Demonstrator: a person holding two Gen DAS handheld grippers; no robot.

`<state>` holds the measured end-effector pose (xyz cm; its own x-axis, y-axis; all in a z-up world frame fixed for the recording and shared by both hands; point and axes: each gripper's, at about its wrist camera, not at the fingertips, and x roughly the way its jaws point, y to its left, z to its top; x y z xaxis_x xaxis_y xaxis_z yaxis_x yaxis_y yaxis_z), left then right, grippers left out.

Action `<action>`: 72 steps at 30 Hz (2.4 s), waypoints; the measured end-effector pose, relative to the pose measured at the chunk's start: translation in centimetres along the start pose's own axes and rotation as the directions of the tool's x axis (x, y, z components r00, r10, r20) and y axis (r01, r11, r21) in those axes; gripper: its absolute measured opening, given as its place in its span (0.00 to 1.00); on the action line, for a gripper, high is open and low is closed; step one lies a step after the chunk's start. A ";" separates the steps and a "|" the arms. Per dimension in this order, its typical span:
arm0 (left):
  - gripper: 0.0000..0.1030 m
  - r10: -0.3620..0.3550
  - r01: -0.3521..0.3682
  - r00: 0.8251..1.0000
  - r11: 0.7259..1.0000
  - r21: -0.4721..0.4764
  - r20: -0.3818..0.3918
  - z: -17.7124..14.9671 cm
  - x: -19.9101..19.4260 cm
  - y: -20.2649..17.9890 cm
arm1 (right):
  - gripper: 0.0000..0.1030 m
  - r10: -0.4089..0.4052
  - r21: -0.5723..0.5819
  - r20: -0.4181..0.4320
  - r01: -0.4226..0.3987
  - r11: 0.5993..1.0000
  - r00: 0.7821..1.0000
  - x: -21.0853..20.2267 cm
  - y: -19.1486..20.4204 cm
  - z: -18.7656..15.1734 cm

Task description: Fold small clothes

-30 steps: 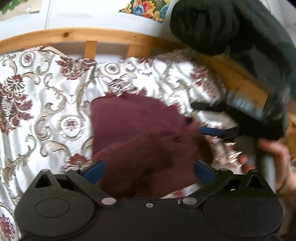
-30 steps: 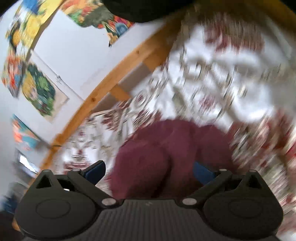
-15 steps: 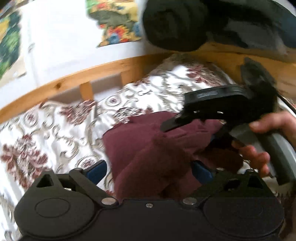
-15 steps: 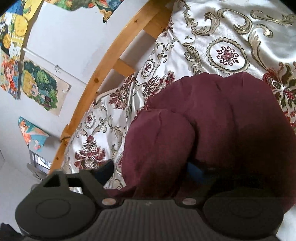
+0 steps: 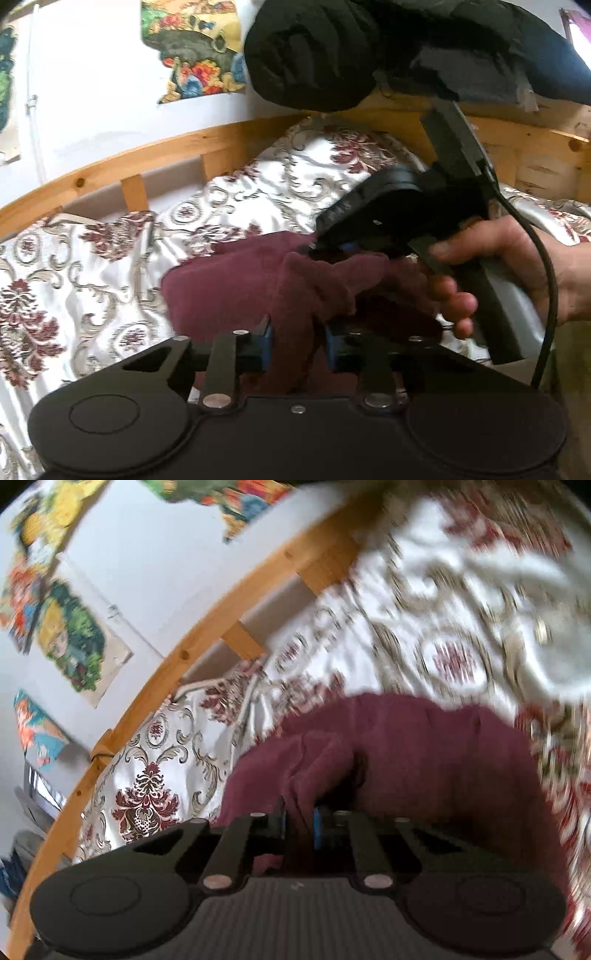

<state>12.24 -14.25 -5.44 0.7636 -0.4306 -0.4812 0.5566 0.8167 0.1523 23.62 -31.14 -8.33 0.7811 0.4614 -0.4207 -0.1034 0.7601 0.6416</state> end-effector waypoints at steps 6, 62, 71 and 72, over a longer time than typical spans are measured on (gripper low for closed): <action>0.22 -0.052 0.052 0.999 0.998 0.039 -0.001 1.7 1.5 -3.1 | 0.13 -0.011 -0.077 0.111 0.020 0.997 0.994 -3.0 0.5 1.9; 1.00 -0.187 -0.010 0.956 0.748 -0.664 -0.225 -5.7 4.4 8.0 | 0.95 -0.255 0.155 -0.026 0.256 0.954 0.966 -8.7 -6.3 0.0; 1.00 -0.188 -0.006 0.958 0.744 -0.668 -0.218 -6.1 4.2 7.7 | 0.37 -0.202 0.159 0.103 0.184 0.970 0.974 -6.5 -7.6 2.3; 1.00 -0.187 -0.006 0.958 0.745 -0.667 -0.217 -6.1 4.2 7.7 | 0.27 -0.209 0.122 0.108 0.196 0.973 0.972 -6.0 -7.0 2.5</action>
<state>17.74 -7.45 -11.54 0.5561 -0.4821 -0.6770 0.1923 0.8671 -0.4595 21.18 -40.39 -8.74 0.8474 0.2399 -0.4738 0.1273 0.7744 0.6198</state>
